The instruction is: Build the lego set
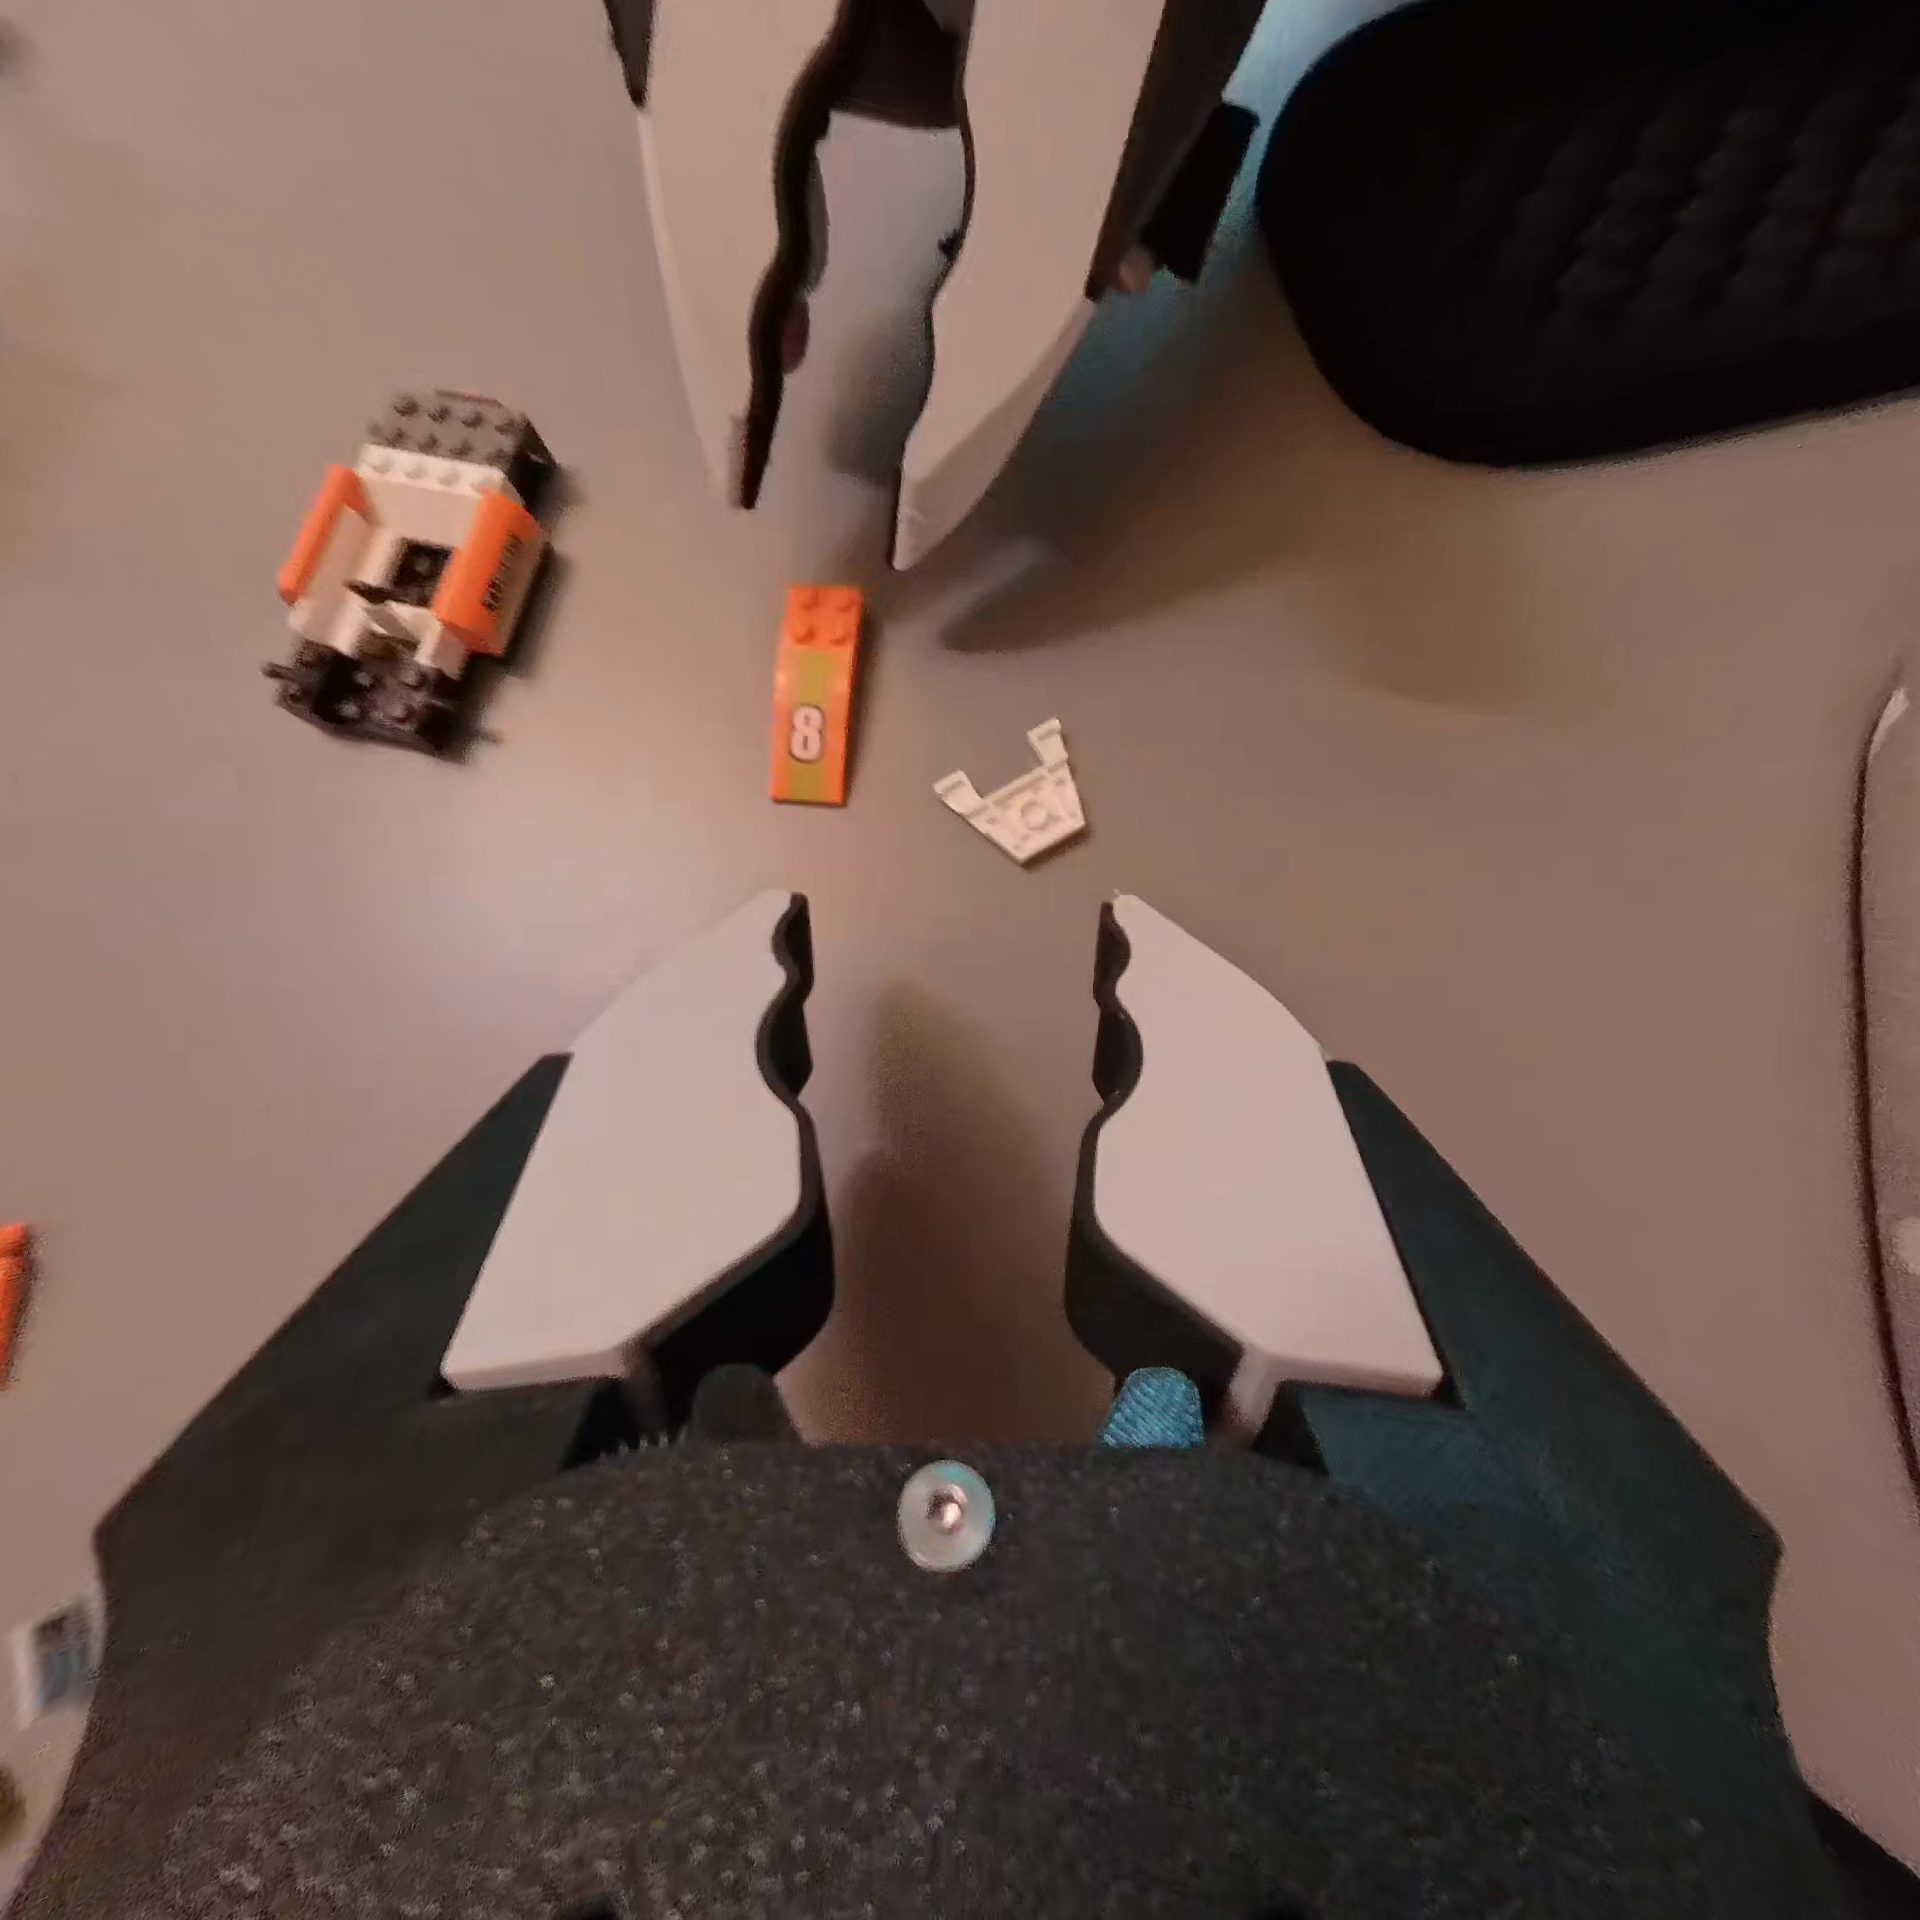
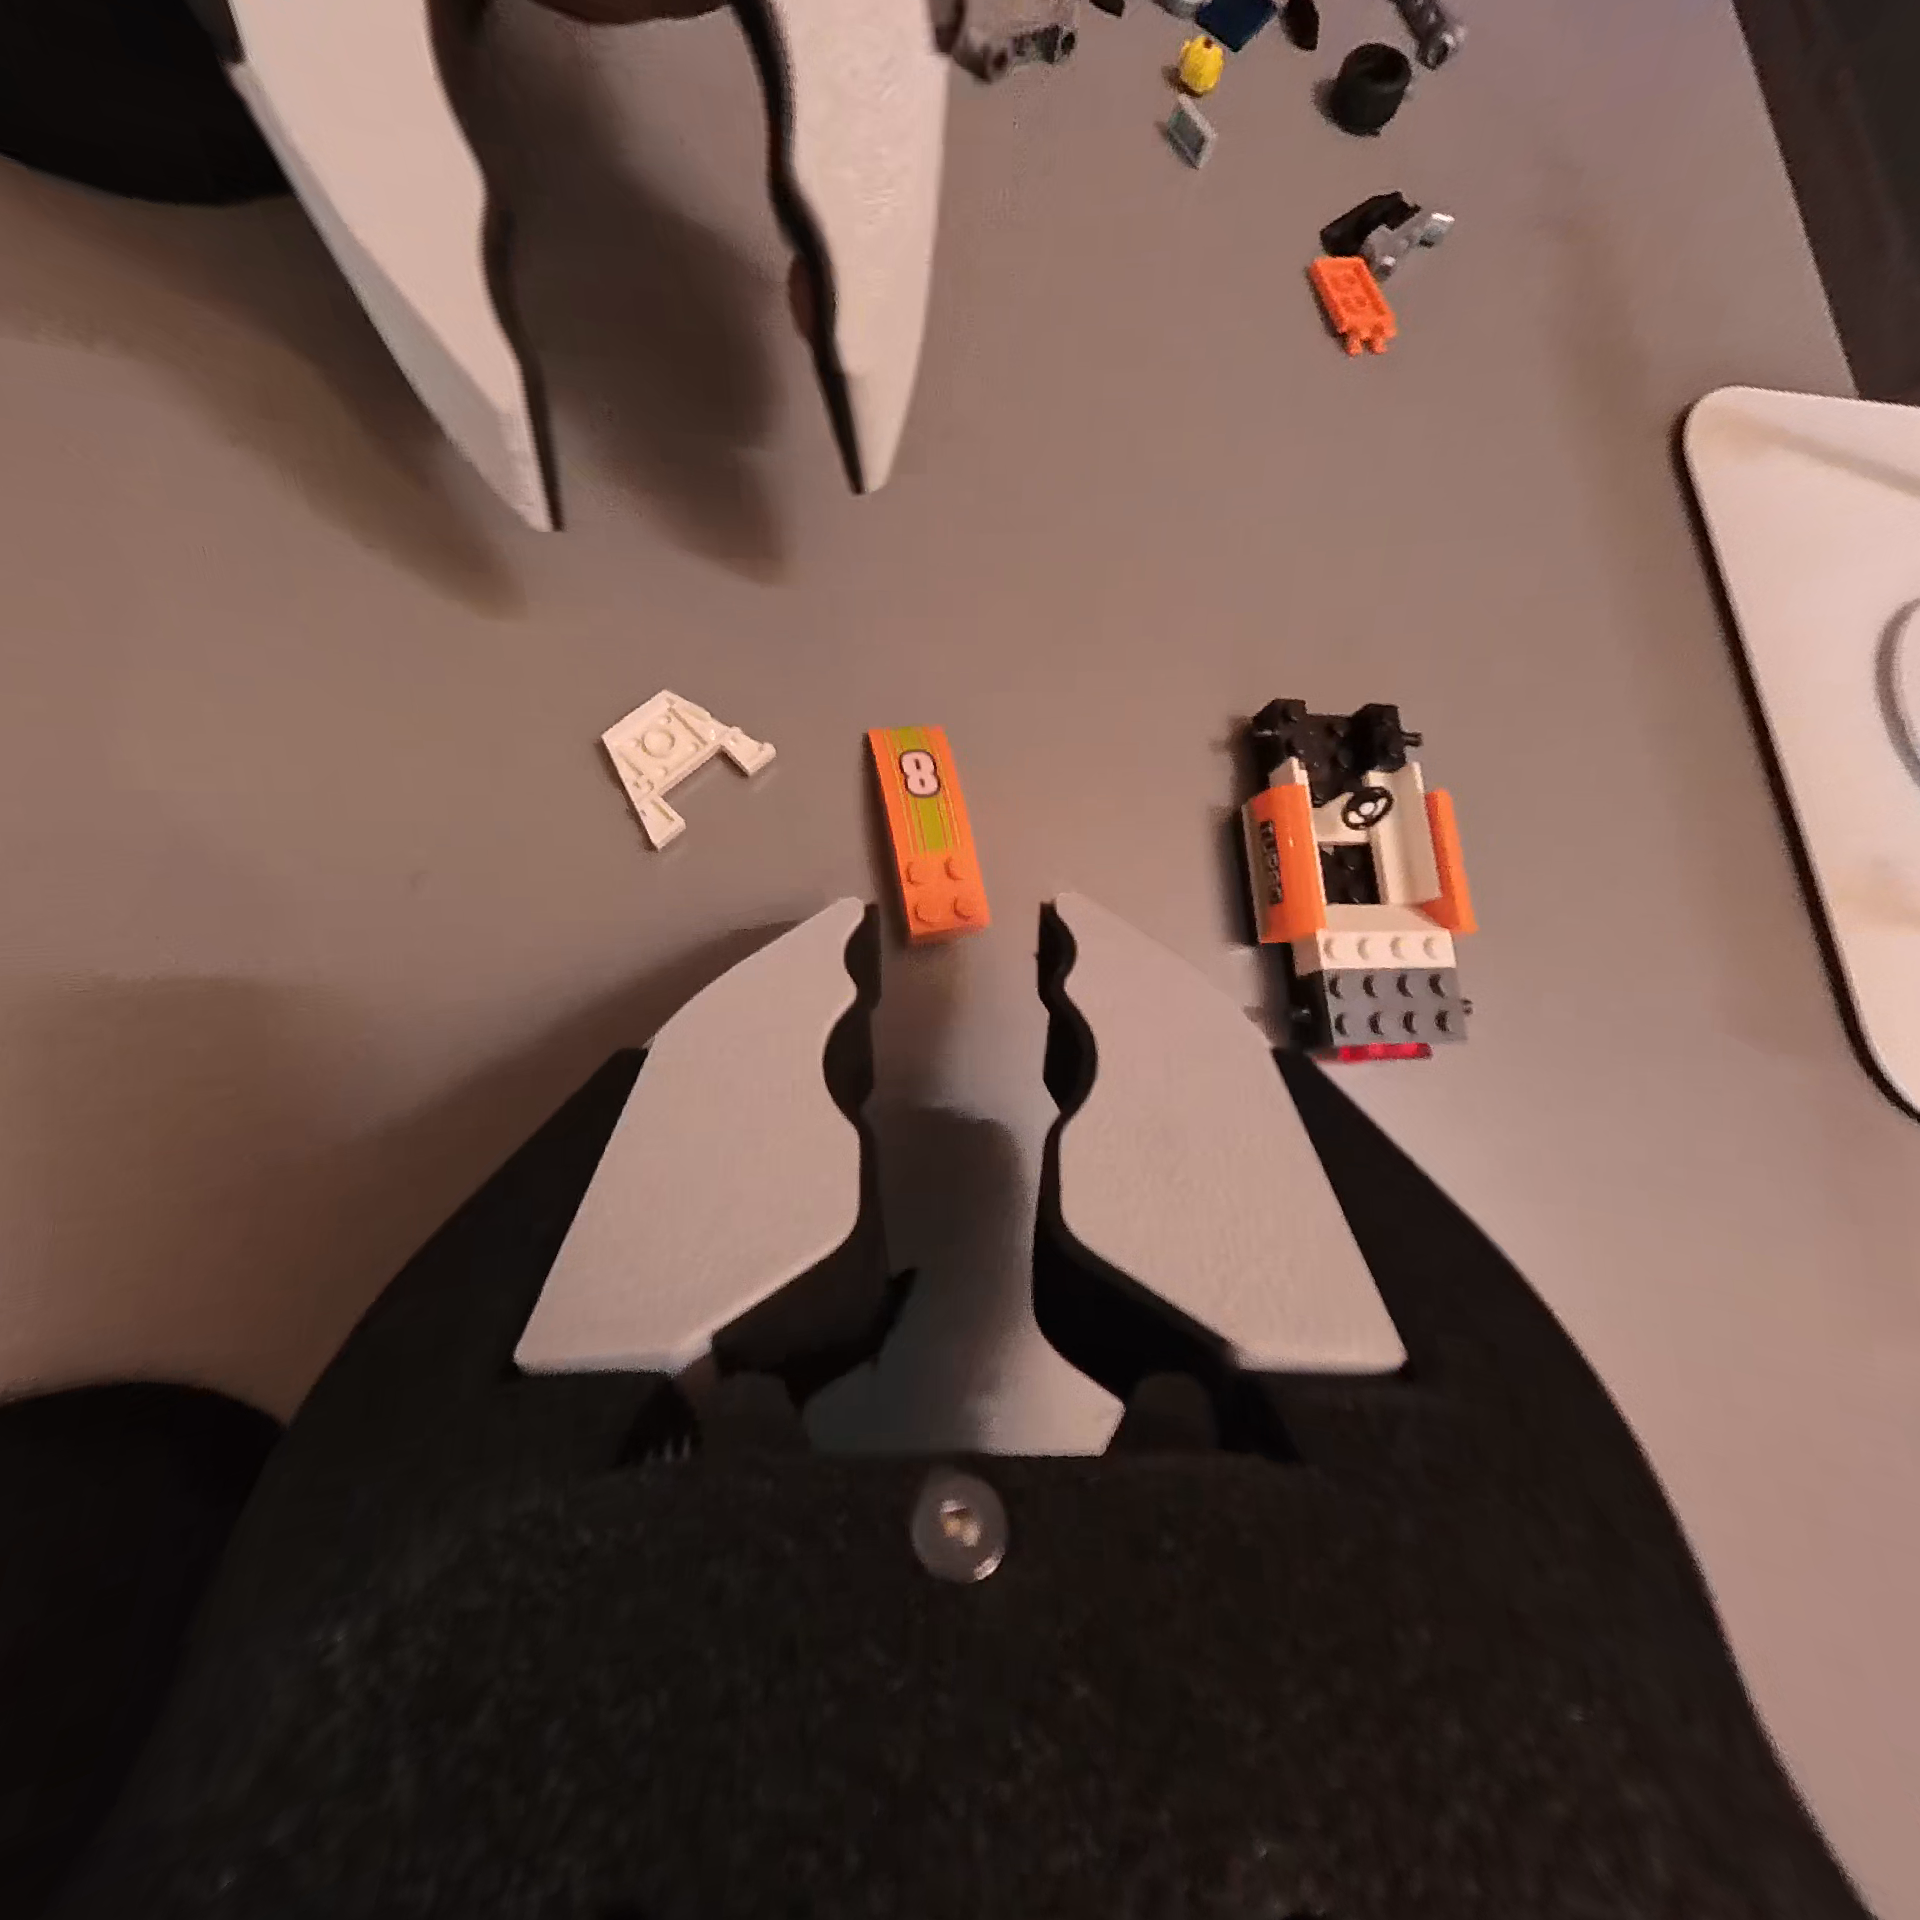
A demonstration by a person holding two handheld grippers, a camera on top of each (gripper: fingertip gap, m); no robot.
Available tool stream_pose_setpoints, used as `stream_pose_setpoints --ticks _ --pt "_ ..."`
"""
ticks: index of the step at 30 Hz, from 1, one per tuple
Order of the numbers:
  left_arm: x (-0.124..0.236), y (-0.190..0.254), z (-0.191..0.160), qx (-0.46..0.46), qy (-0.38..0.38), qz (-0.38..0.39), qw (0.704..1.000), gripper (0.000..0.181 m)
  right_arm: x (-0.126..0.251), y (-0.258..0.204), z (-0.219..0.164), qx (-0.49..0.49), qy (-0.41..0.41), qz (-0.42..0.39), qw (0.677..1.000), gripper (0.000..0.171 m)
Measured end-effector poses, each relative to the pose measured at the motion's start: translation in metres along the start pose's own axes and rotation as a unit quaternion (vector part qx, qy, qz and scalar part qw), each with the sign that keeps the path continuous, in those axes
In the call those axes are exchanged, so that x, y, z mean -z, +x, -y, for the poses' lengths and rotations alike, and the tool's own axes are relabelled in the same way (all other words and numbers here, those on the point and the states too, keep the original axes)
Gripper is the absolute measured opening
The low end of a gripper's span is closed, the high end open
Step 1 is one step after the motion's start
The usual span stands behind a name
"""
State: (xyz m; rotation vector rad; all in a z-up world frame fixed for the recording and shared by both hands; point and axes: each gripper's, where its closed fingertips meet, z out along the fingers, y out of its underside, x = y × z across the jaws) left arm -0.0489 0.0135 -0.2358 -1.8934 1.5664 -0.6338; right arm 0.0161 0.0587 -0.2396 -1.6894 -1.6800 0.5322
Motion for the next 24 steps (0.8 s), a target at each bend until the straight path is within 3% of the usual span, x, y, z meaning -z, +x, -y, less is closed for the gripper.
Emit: stream_pose_setpoints --ticks 5,13,18,21,24 --pt "-0.01 0.015 0.0 0.029 -0.013 -0.022 0.999 0.042 -0.01 -0.001 0.001 -0.005 0.005 0.011 1.0 0.029" --pt "-0.033 0.016 -0.002 0.028 -0.059 0.014 0.998 0.041 -0.011 -0.011 0.006 0.042 -0.015 0.025 0.999 0.029" --pt "-0.037 0.01 0.002 -0.005 -0.061 0.037 0.997 0.021 -0.004 -0.039 -0.002 0.057 -0.022 0.049 0.997 0.026" --pt "-0.038 0.009 0.003 -0.025 -0.06 0.04 0.997 0.021 -0.004 -0.045 -0.002 0.052 -0.008 0.057 0.997 0.026" --pt "-0.034 0.011 0.006 0.018 -0.031 0.006 0.999 0.021 -0.005 -0.046 0.003 0.061 0.011 0.049 0.997 0.026"
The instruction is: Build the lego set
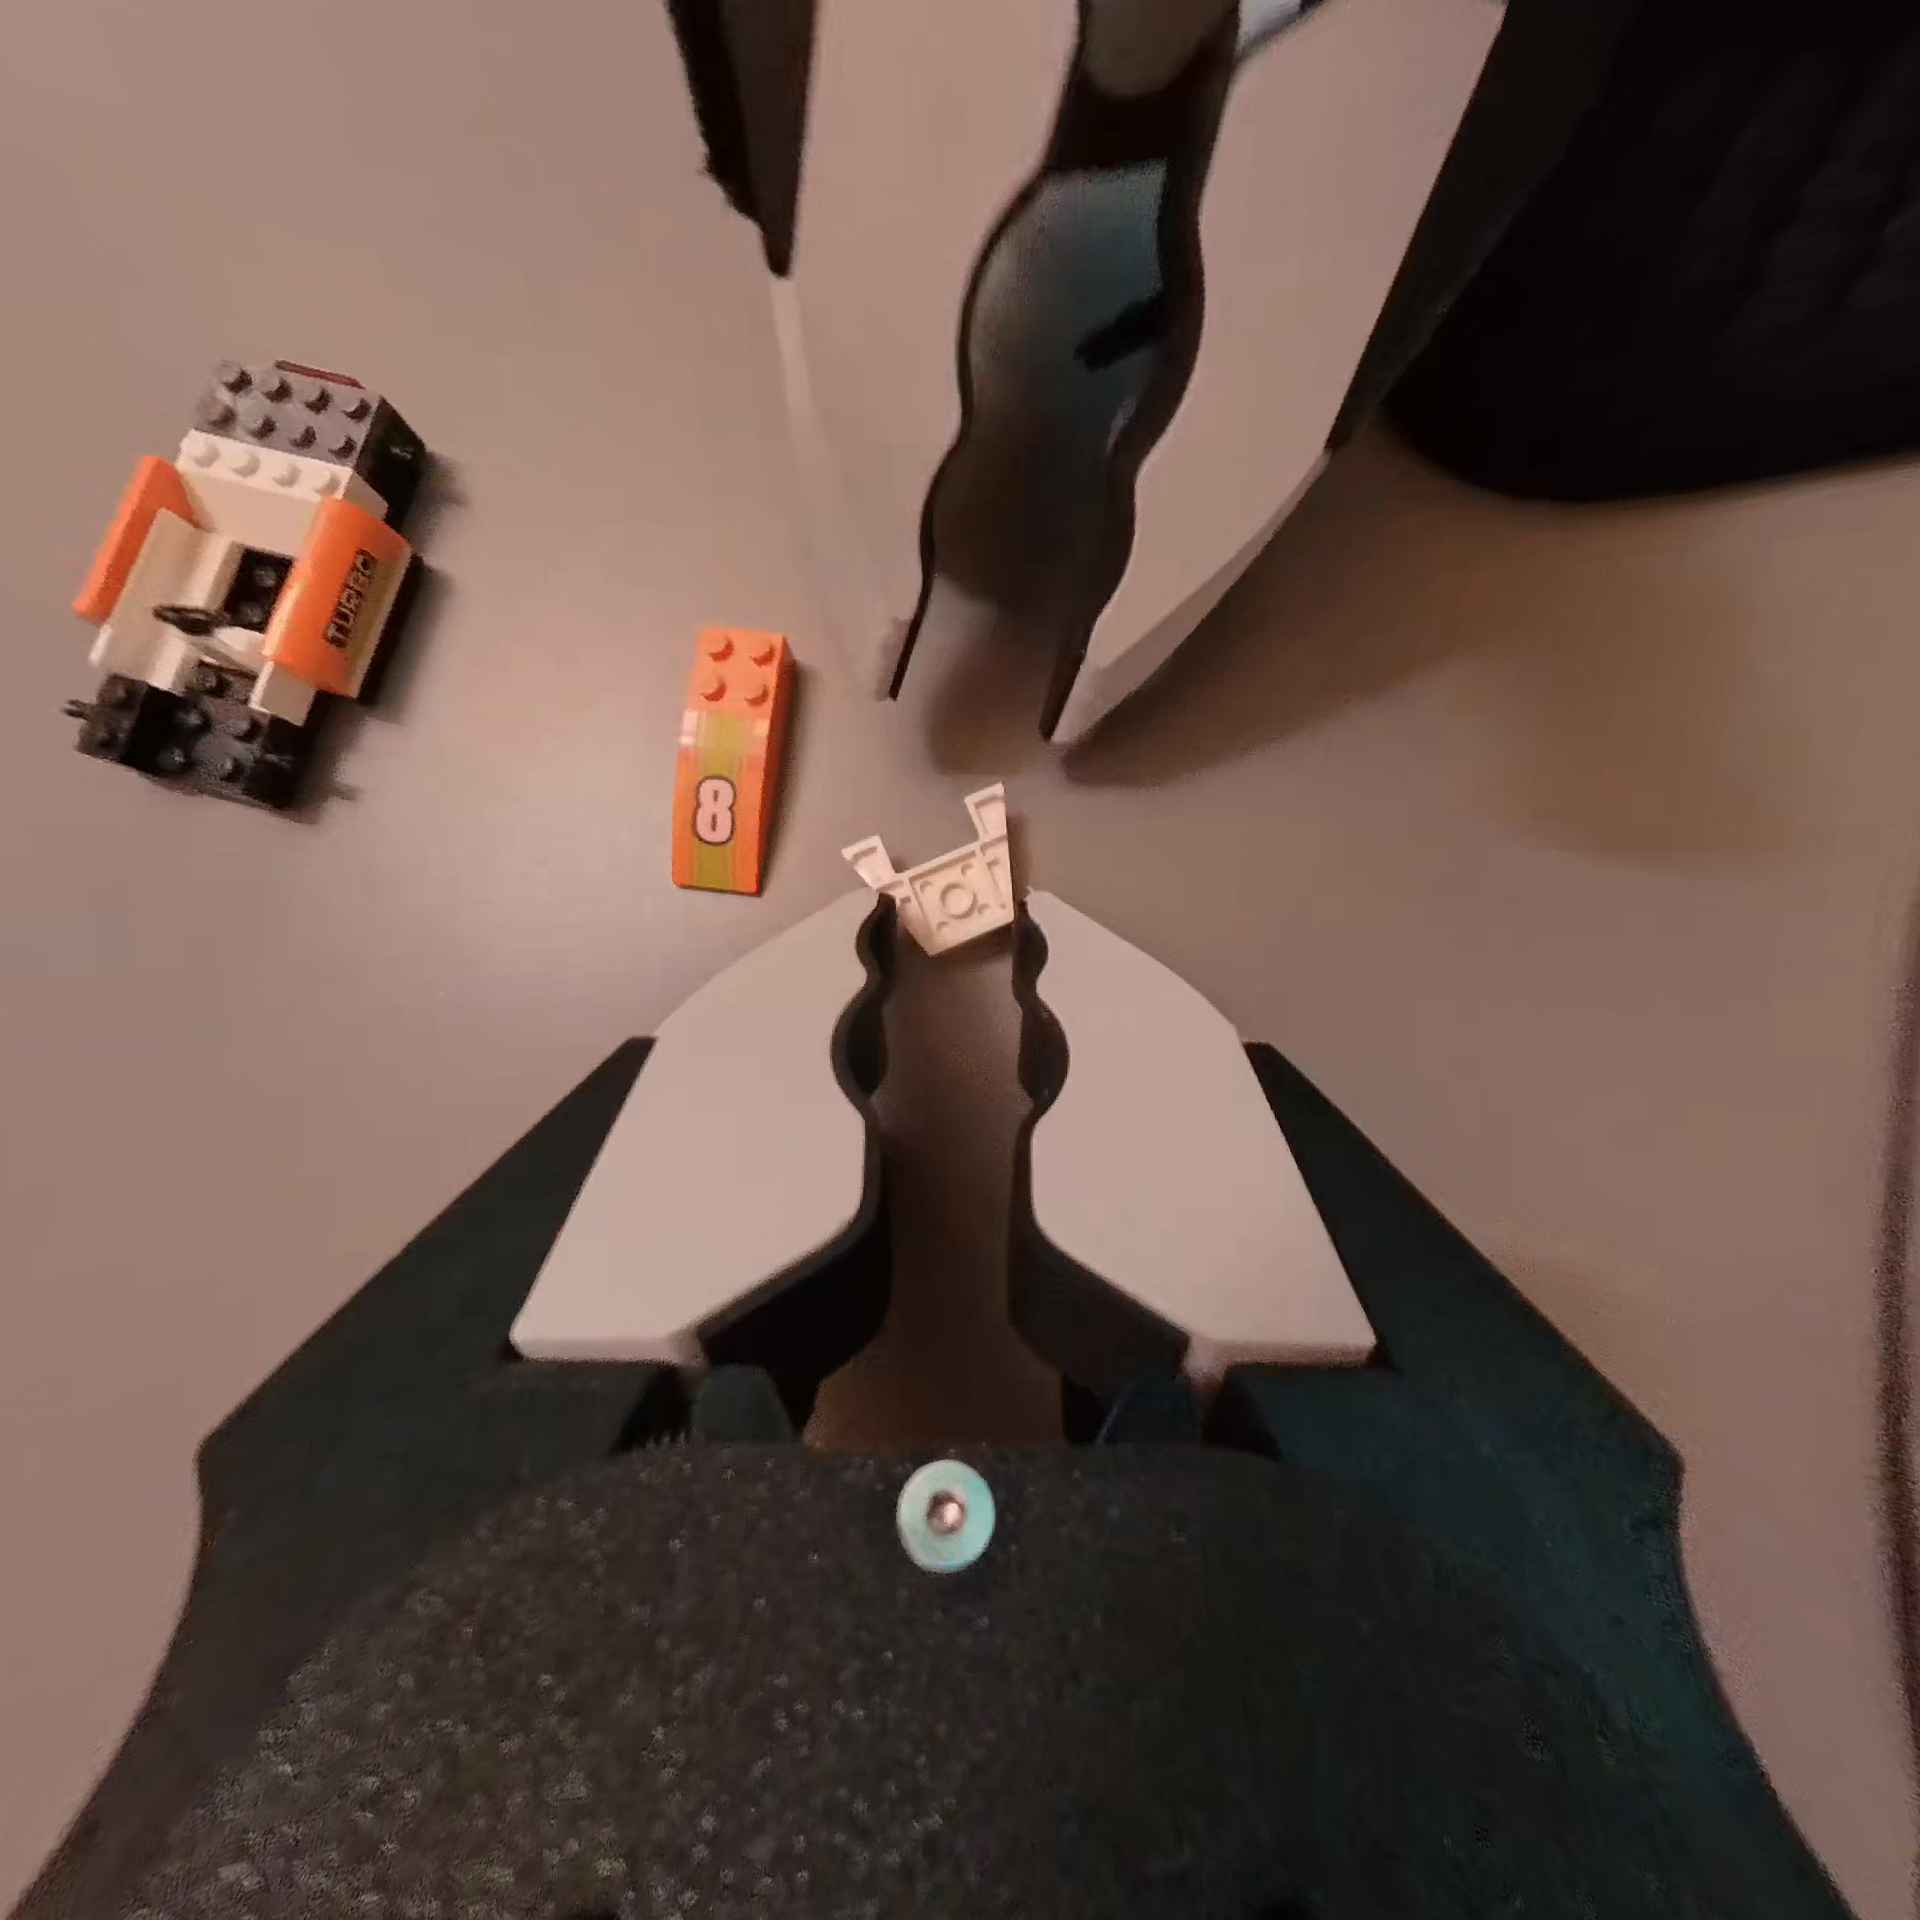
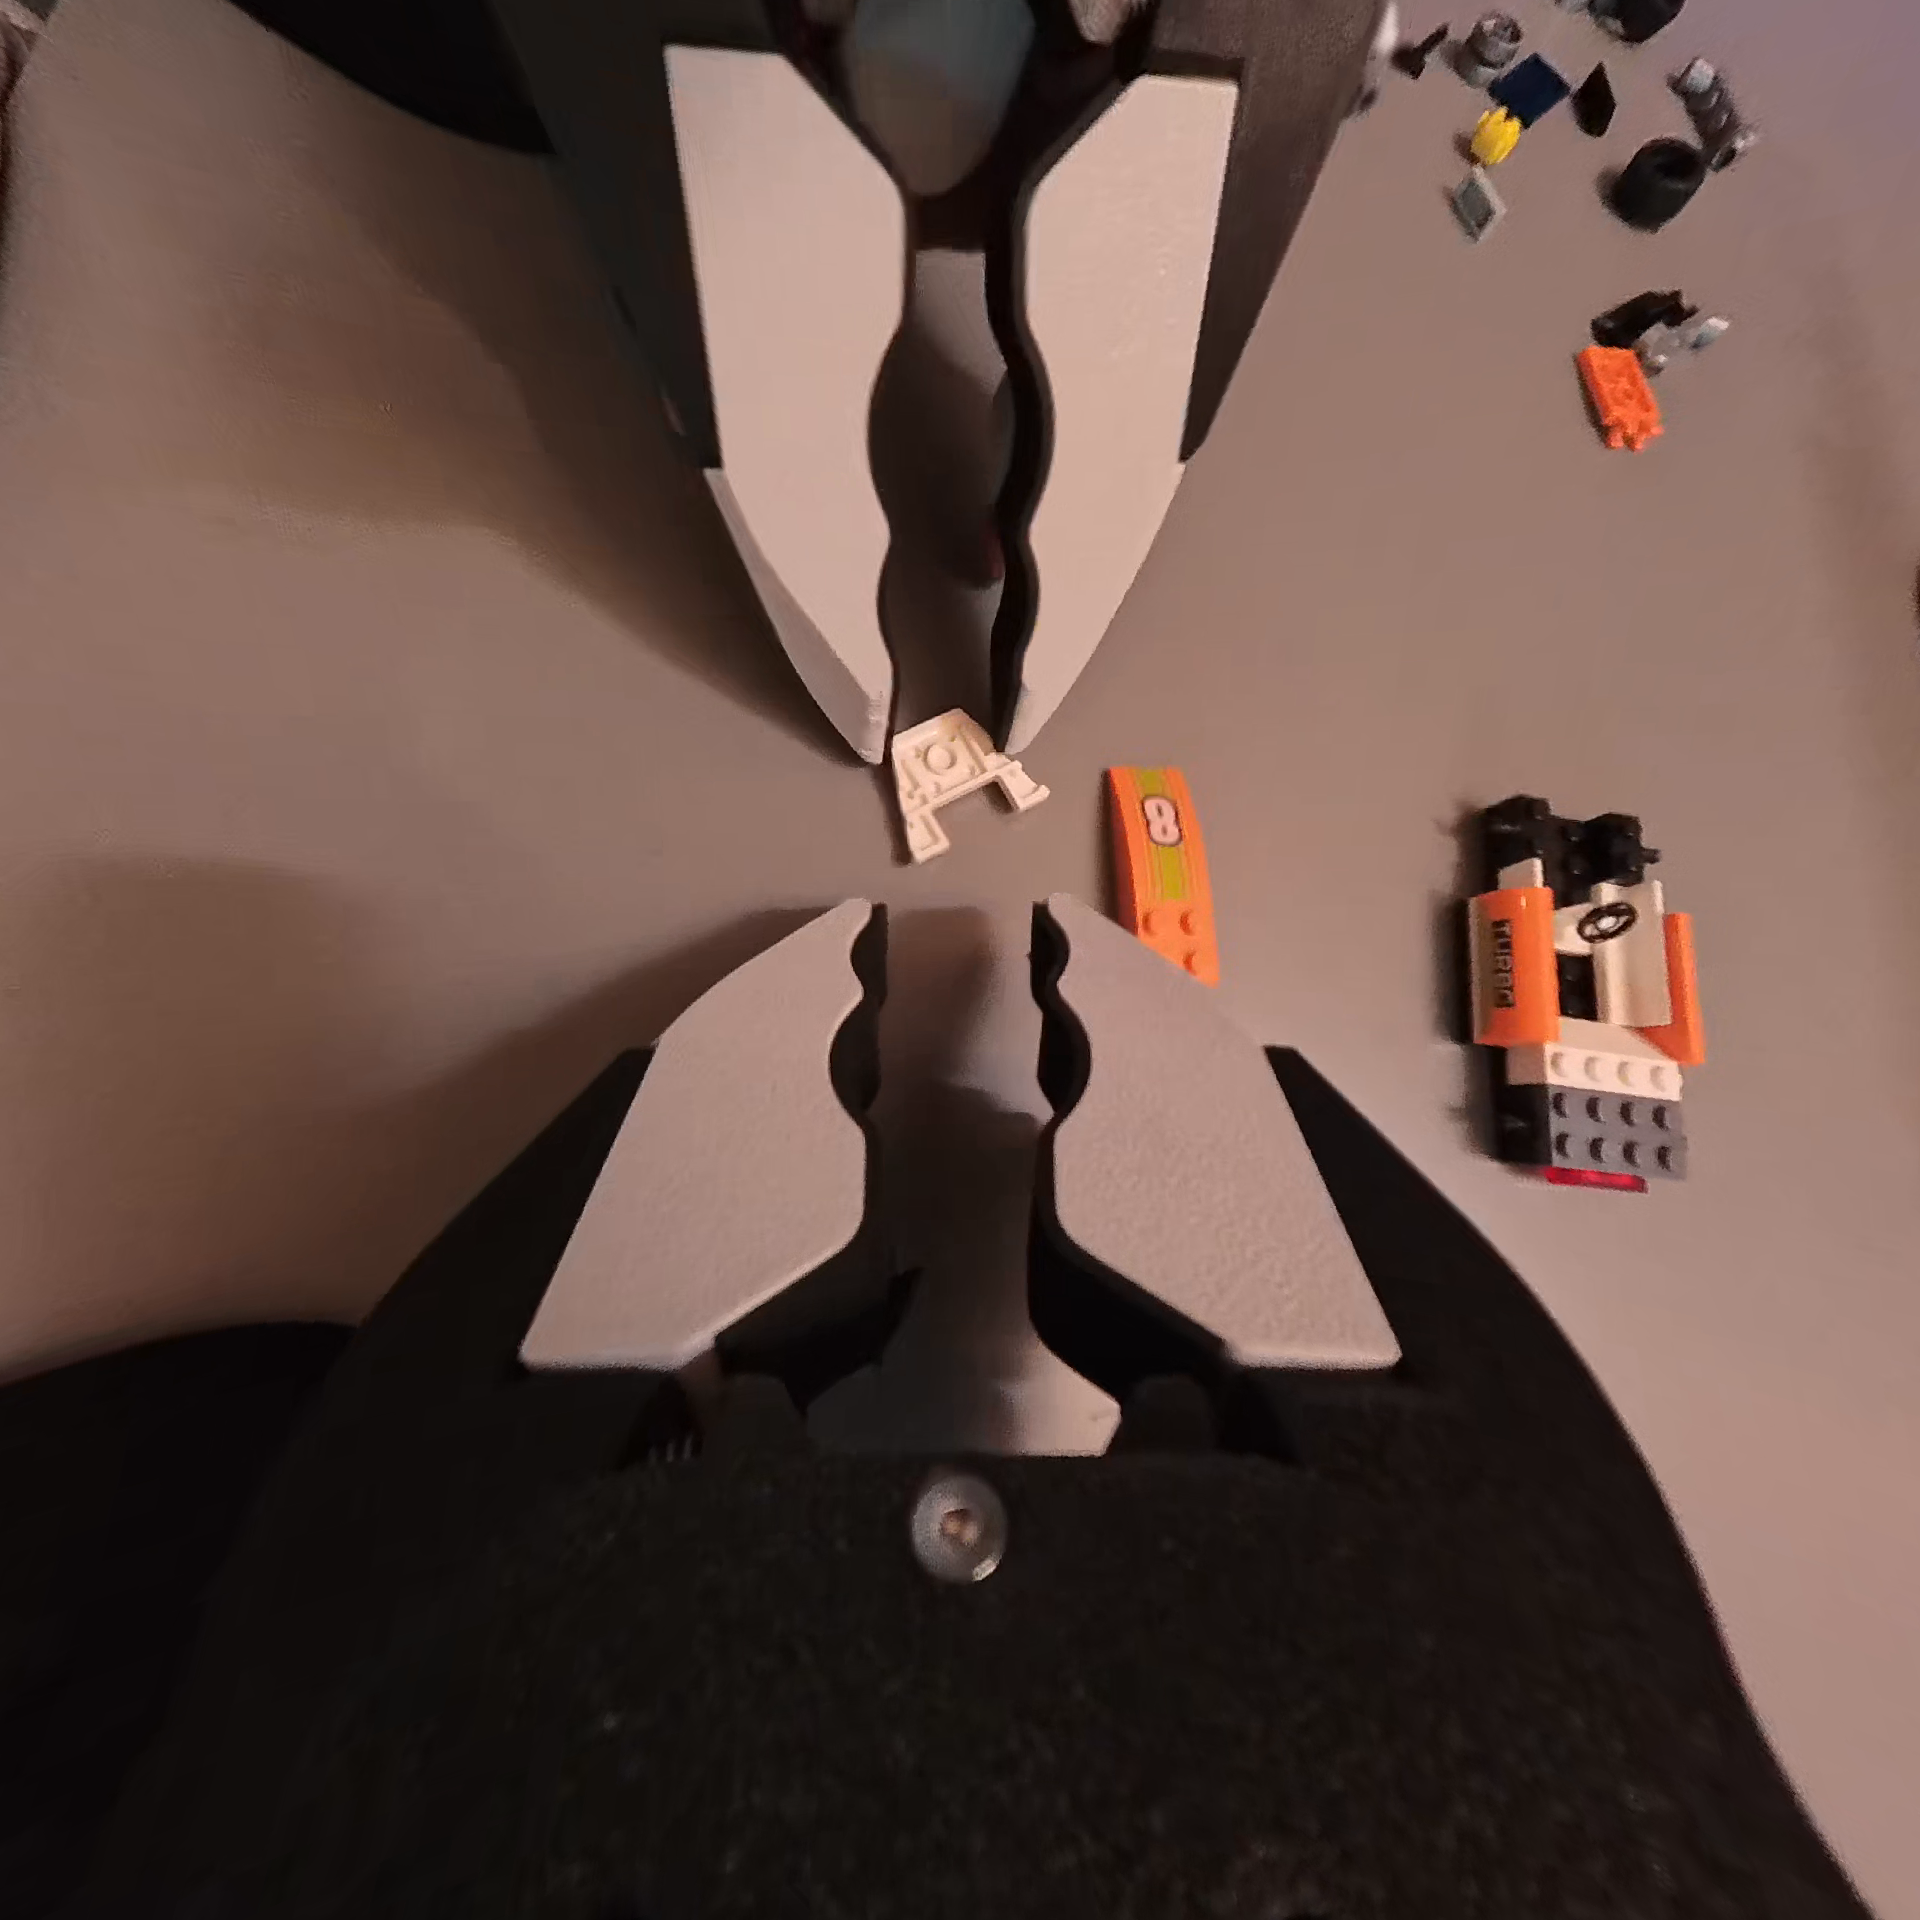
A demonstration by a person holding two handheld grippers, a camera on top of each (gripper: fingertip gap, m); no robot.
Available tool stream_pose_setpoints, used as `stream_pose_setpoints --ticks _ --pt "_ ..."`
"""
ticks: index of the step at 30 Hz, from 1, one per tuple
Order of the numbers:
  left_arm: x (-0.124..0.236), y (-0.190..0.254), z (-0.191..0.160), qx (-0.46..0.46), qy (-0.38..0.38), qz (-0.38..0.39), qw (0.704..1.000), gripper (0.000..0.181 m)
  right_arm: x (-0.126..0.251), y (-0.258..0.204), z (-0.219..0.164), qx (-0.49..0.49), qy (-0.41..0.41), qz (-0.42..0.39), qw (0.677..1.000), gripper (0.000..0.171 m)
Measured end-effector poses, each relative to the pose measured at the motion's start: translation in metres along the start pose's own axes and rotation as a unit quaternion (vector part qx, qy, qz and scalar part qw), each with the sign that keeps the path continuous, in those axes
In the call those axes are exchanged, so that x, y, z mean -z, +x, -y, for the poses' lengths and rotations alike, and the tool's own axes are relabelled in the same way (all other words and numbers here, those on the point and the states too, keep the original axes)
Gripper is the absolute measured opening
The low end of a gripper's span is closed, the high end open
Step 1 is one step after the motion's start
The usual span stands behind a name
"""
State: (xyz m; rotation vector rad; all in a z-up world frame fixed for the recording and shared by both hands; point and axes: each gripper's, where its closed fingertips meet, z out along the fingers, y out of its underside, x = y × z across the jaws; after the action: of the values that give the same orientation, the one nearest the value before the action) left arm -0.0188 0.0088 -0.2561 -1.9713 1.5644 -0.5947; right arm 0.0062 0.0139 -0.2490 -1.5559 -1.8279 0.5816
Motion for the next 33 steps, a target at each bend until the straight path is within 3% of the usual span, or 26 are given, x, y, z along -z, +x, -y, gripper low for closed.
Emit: stream_pose_setpoints --ticks 3,7,11,14,15,18,20,24,30,33 --pt "0.015 0.008 0.014 0.083 0.067 -0.082 0.991 0.021 -0.001 -0.003 0.015 0.026 0.036 -0.011 0.999 0.026" --pt "0.033 0.015 0.025 0.194 0.129 -0.209 0.95 0.021 0.008 -0.006 0.043 0.077 0.101 -0.035 0.991 0.026" --pt "0.04 0.023 0.028 0.225 0.149 -0.27 0.924 0.021 0.014 -0.014 0.059 0.102 0.135 -0.03 0.985 0.011" --pt "0.045 0.024 0.032 0.224 0.162 -0.281 0.919 0.02 0.016 -0.019 0.061 0.051 0.143 0.009 0.988 0.005" --pt "0.046 0.023 0.034 0.218 0.169 -0.277 0.92 0.012 0.018 -0.017 0.061 0.018 0.143 0.023 0.989 0.004" --pt "0.049 0.02 0.034 0.163 0.175 -0.23 0.943 0.025 0.021 -0.012 0.058 -0.117 0.129 0.098 0.98 0.003" --pt "0.05 0.016 0.034 0.139 0.178 -0.199 0.954 0.024 0.023 -0.012 0.06 -0.204 0.125 0.161 0.957 0.003" --pt "0.048 0.024 0.034 0.142 0.177 -0.211 0.951 0.014 0.022 -0.007 0.065 -0.352 0.121 0.258 0.892 0.003" --pt "0.05 0.019 0.036 0.19 0.199 -0.226 0.935 0.005 0.023 -0.002 0.07 -0.388 0.14 0.307 0.858 0.003" --pt "0.053 0.011 0.039 0.245 0.218 -0.249 0.911 0.005 0.031 0.011 0.069 -0.328 0.17 0.245 0.896 0.003"
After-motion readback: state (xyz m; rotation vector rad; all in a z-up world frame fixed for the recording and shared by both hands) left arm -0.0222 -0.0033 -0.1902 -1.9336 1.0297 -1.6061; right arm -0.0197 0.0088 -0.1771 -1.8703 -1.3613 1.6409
